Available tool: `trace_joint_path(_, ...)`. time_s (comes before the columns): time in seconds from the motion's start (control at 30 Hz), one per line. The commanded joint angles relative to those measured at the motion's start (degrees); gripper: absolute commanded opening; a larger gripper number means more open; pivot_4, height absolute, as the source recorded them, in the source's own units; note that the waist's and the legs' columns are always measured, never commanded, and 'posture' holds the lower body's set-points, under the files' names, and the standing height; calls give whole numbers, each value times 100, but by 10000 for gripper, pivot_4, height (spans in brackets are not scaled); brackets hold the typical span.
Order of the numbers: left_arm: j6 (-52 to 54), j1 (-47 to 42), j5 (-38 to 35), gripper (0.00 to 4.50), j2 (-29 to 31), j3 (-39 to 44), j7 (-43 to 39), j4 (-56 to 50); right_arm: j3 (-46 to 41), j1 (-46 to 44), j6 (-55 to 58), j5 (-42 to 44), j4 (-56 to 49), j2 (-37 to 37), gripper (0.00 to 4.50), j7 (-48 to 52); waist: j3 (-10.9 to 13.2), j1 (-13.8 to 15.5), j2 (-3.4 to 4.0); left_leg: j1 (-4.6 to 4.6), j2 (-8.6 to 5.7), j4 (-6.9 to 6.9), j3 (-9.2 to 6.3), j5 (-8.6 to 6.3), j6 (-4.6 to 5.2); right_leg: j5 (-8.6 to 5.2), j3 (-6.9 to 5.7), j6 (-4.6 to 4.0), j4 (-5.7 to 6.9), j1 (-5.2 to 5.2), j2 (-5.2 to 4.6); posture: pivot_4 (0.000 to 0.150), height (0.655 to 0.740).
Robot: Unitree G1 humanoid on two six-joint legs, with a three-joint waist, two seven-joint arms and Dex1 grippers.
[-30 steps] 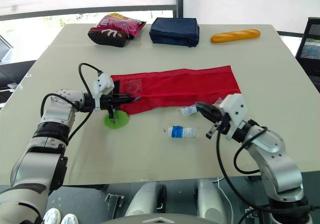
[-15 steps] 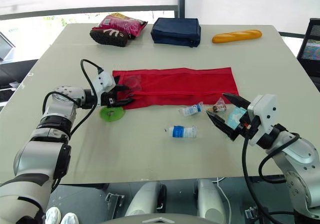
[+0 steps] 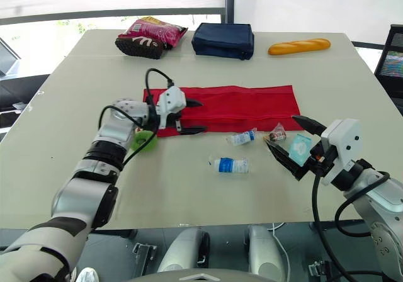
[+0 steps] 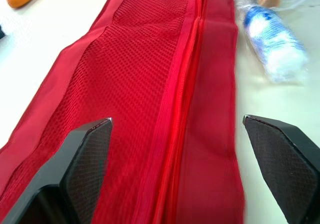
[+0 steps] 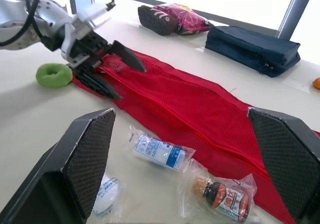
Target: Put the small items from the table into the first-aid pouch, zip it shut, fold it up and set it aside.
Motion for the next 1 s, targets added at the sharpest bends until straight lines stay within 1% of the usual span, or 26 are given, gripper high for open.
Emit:
trace_joint_path(0.03,-158,-372,230,44459,-244,-68,551,386,-42,-151,84,154,-273,-103,45000,-177,0,-2,-1,0,0,0,0,0,0,0,0,0,0,0,0,1500,7134)
trace_joint_path(0.2,-519,-848,725,44459,-482,-277,1383,1391,-51,-214,206,264,-369,-153,45000,-381,1,0,-2,-1,-1,0,-2,0,1,0,-1,1,0,0,1,1500,7134)
trace_joint_path(0.27,-658,-958,846,44459,-520,-313,1552,1641,-44,-225,234,273,-395,-166,45000,-439,1,-3,-2,-1,-2,0,-2,-1,1,0,0,1,0,0,0,1500,7134)
trace_joint_path(0.3,-737,-1010,876,39490,-545,-306,1605,1738,-66,-202,254,284,-436,-172,45000,-482,1,-1,-2,-1,-2,0,-1,-1,1,0,1,1,0,0,0,1500,7134)
trace_joint_path(0.33,-793,-1045,896,37352,-562,-295,1636,1807,-77,-188,268,291,-462,-178,45000,-515,1,1,-2,-1,-2,0,-1,-1,1,1,1,1,0,0,0,1500,7134)
trace_joint_path(0.37,-862,-1068,893,33969,-581,-275,1610,1860,-95,-153,281,304,-505,-183,45000,-547,1,4,-2,-1,-2,0,-1,-1,1,1,1,1,0,0,0,1500,7134)
trace_joint_path(0.43,-970,-1072,860,25074,-607,-239,1493,1917,-115,-80,297,323,-587,-182,45000,-605,1,3,-2,-1,-2,0,-1,-1,1,1,1,2,0,0,0,1500,7134)
trace_joint_path(0.47,-1023,-1065,834,22419,-618,-219,1406,1931,-118,-50,307,331,-621,-179,45000,-630,1,3,-2,-1,-2,0,-1,-1,1,1,1,2,0,0,0,1500,7134)
trace_joint_path(0.5,-1078,-1055,817,16624,-623,-209,1322,1938,-121,-26,314,336,-647,-180,45000,-648,1,2,-2,-1,-2,0,-1,-1,1,2,1,2,0,0,0,1500,7134)
trace_joint_path(0.53,-1127,-1026,812,13056,-619,-216,1210,1918,-131,10,320,333,-680,-190,45000,-664,1,4,-2,-2,-2,0,-1,-1,1,2,1,2,0,0,0,1500,7134)
trace_joint_path(0.57,-1150,-998,794,5760,-618,-207,1115,1899,-144,41,322,325,-706,-206,45000,-672,1,4,-2,-2,-2,0,-1,-1,1,2,1,1,0,0,0,1500,7134)
trace_joint_path(0.6,-1173,-964,794,2691,-604,-209,1043,1882,-170,84,330,327,-733,-235,45000,-661,1,5,-2,-2,-2,0,-1,-1,1,2,1,1,0,0,0,1500,7134)
trace_joint_path(0.77,-1130,-903,750,2691,-576,-112,950,1903,-233,173,347,417,-762,-435,45000,-525,1,3,-2,-2,-2,0,0,-1,1,2,3,2,0,0,0,1500,7134)
trace_joint_path(0.87,-1128,-861,736,2691,-559,-72,878,1887,-157,128,552,792,-744,-771,45000,-205,1,1,-2,-1,-2,0,-1,-1,1,2,2,2,0,0,0,1500,7134)
trace_joint_path(0.93,-1142,-829,730,2691,-538,-80,818,1875,41,115,652,933,-712,-1121,45000,215,1,0,-2,-2,-2,0,0,-1,1,2,3,2,0,0,-1,1500,7134)
trace_joint_path(1.0,-1142,-808,729,2691,-538,-76,788,1865,443,38,557,657,-515,-1375,45000,544,1,-6,-2,-1,-2,0,-1,-1,1,2,3,2,0,0,0,1500,7134)
